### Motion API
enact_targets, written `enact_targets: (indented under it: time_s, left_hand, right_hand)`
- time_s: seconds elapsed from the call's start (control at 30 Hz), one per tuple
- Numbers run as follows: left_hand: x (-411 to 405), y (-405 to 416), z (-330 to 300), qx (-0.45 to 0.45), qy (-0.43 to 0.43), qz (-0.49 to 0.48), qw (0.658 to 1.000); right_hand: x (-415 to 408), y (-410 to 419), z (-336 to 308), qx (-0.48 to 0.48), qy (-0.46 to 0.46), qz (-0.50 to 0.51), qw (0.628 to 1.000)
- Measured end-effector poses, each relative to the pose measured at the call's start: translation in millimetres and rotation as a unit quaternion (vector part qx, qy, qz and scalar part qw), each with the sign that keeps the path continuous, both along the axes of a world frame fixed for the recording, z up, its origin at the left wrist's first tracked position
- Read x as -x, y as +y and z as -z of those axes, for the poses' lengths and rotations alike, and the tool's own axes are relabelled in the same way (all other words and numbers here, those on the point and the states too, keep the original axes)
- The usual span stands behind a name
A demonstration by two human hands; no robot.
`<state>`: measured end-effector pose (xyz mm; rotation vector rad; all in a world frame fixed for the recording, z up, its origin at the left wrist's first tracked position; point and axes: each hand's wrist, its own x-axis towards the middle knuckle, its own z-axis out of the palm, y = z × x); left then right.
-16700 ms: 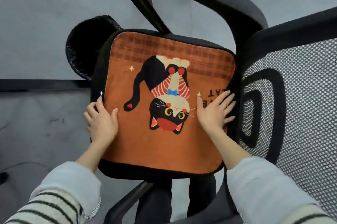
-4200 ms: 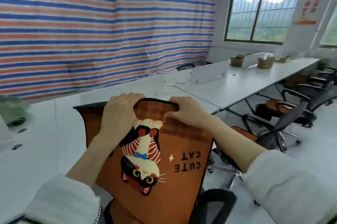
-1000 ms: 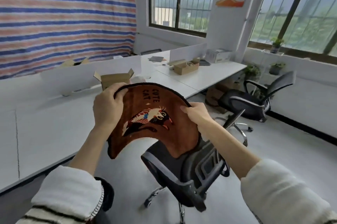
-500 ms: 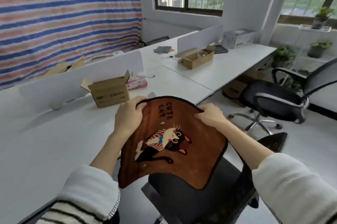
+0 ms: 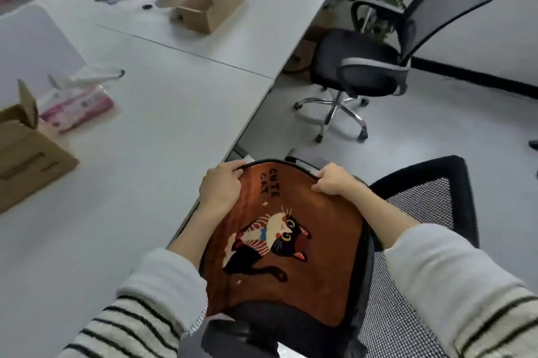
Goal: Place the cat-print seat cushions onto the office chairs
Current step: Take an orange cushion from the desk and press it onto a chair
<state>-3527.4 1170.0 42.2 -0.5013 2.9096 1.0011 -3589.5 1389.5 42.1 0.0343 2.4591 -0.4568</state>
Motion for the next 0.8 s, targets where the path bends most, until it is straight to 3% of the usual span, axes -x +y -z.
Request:
enact_targets:
  time_s: [0.4, 0.57, 0.67, 0.8]
  left_hand:
    - [118.0, 43.4, 143.2, 0.111, -0.118, 0.227, 0.960]
    - [142.5, 62.7, 227.9, 0.054, -0.118, 0.279, 0.952]
    - [134.1, 49.4, 274.9, 0.061, -0.111, 0.268, 0.955]
    - [106.5, 16.6, 328.0, 0.066, -0.187, 0.175, 0.964]
  right_hand:
    - [24.2, 26.3, 143.8, -0.113, -0.132, 0.053, 0.983]
    - [25.6, 35.3, 216.4, -0.143, -0.127, 0.100, 0.976]
    - [20.7, 37.7, 254.7, -0.144, -0.110, 0.097, 0.979]
    - [10.9, 32.5, 300.7, -0.125, -0.053, 0.097, 0.986]
